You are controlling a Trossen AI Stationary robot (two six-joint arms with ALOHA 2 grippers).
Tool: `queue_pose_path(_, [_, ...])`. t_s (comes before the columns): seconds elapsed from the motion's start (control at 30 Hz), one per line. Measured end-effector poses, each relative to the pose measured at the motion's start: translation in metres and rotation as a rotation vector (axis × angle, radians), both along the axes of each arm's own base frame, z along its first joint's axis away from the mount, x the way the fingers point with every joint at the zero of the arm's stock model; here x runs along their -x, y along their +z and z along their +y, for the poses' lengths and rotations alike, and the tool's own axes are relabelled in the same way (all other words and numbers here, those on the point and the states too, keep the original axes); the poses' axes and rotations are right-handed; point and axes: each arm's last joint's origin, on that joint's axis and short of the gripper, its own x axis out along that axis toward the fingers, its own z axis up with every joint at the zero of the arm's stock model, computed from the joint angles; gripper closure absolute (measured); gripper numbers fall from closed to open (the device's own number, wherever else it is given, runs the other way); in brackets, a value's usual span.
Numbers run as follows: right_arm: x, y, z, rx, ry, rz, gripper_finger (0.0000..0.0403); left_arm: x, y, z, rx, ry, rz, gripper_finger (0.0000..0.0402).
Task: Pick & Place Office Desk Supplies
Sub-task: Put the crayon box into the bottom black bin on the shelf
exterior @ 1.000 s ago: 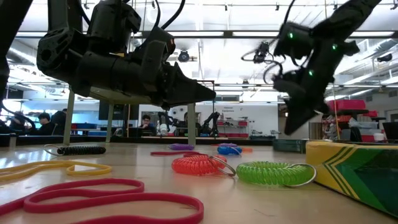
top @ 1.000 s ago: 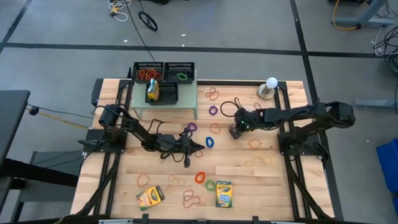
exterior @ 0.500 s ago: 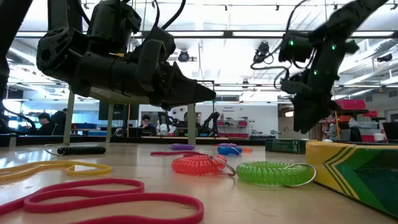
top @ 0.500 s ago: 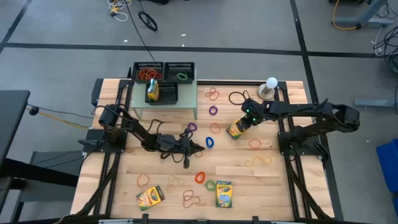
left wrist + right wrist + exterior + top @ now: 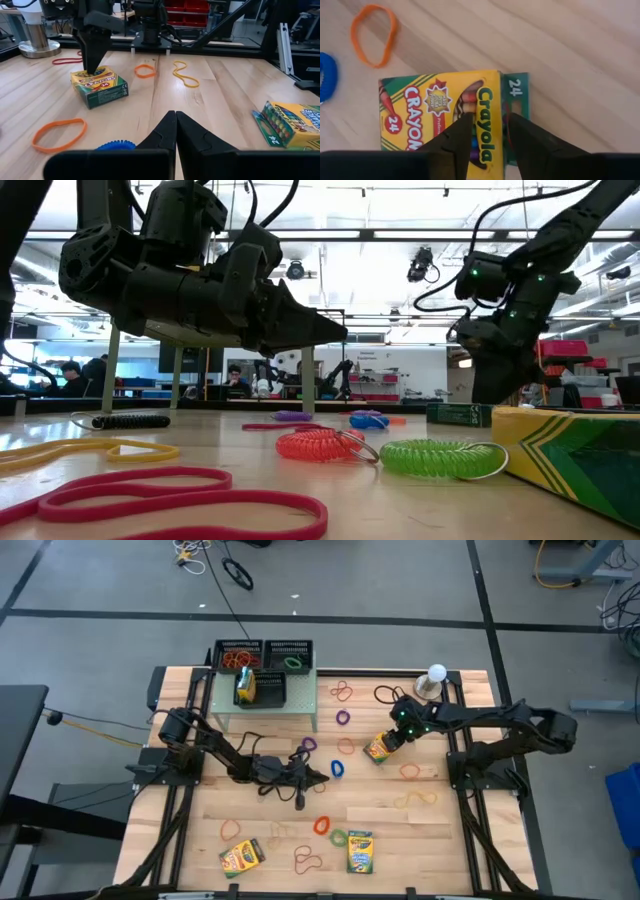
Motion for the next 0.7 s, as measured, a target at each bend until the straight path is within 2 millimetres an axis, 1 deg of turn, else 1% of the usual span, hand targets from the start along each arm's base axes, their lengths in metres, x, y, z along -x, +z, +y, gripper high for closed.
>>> queue_pose_path(0.17, [-0.001, -0.002, 0.0, 0.008, 0.039, -0.003, 0.0303, 0.0, 0.0, 0.0, 0.019, 0.003, -0.001, 0.0394])
queue_pose_path(0.27, [-0.001, -0.002, 0.0, 0.024, 0.079, -0.003, 0.0339, -0.001, 0.0, 0.003, 0.074, 0.018, -0.004, 0.0394])
queue_pose_path(0.4, [-0.004, 0.004, 0.002, 0.062, 0.152, -0.003, 0.0391, -0.002, 0.0, 0.012, 0.176, 0.031, -0.009, 0.0394])
queue_pose_path(0.53, [-0.011, 0.019, 0.01, 0.158, 0.233, 0.02, 0.0395, -0.004, 0.0, 0.02, 0.251, 0.037, -0.012, 0.0394])
queue_pose_path(0.7, [-0.023, 0.036, 0.033, 0.276, 0.372, 0.111, 0.0399, -0.004, 0.004, 0.023, 0.301, 0.005, -0.03, 0.0389])
